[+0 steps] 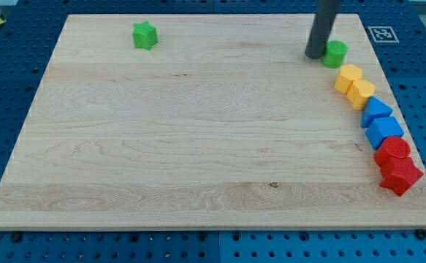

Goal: Place the green circle into the yellow hexagon

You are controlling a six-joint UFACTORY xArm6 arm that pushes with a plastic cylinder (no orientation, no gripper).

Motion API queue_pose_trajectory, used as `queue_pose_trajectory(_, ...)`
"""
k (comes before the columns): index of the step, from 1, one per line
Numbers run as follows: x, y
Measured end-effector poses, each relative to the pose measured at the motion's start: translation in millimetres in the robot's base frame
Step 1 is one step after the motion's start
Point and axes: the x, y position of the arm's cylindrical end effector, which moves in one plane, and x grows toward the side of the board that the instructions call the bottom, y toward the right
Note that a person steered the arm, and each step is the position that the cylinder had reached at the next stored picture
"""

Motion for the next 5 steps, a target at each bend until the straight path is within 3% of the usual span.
queue_pose_trajectory(2,-24.0,-28.5)
queue_pose_trajectory(5,-25.0,-1.9)
